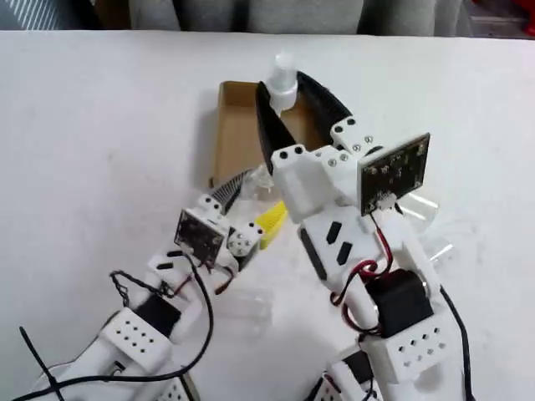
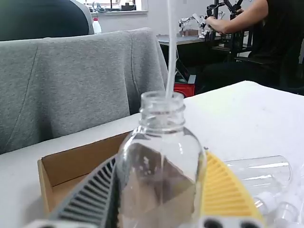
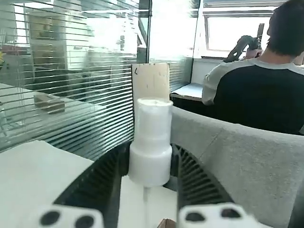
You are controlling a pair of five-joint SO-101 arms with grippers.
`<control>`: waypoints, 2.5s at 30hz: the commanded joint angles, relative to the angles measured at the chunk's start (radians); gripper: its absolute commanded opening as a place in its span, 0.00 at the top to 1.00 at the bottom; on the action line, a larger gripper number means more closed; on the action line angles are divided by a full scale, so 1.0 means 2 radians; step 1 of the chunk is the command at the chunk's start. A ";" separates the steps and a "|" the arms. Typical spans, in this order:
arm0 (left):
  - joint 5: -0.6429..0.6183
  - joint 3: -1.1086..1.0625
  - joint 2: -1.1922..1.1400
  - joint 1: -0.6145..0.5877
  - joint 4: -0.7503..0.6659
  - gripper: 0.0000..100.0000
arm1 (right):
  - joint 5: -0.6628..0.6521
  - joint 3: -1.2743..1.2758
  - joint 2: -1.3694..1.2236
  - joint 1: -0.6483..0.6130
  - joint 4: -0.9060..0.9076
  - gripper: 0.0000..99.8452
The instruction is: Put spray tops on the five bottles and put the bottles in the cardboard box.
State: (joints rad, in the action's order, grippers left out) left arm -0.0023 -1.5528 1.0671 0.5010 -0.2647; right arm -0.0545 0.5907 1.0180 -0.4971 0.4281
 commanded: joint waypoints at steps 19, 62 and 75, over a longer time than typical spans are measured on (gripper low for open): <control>0.005 0.005 0.014 0.003 0.002 0.98 | 0.006 0.206 0.170 -0.031 0.003 0.98; 0.005 0.005 0.015 0.003 0.002 0.98 | 0.045 0.232 0.129 -0.048 0.048 0.98; 0.005 0.004 0.015 0.003 0.002 0.98 | 0.050 0.152 0.132 -0.059 0.147 0.65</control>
State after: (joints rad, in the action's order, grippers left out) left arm -0.0023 -1.5604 1.0702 0.5025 -0.2631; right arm 0.0376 1.0127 1.2743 -0.6045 0.6690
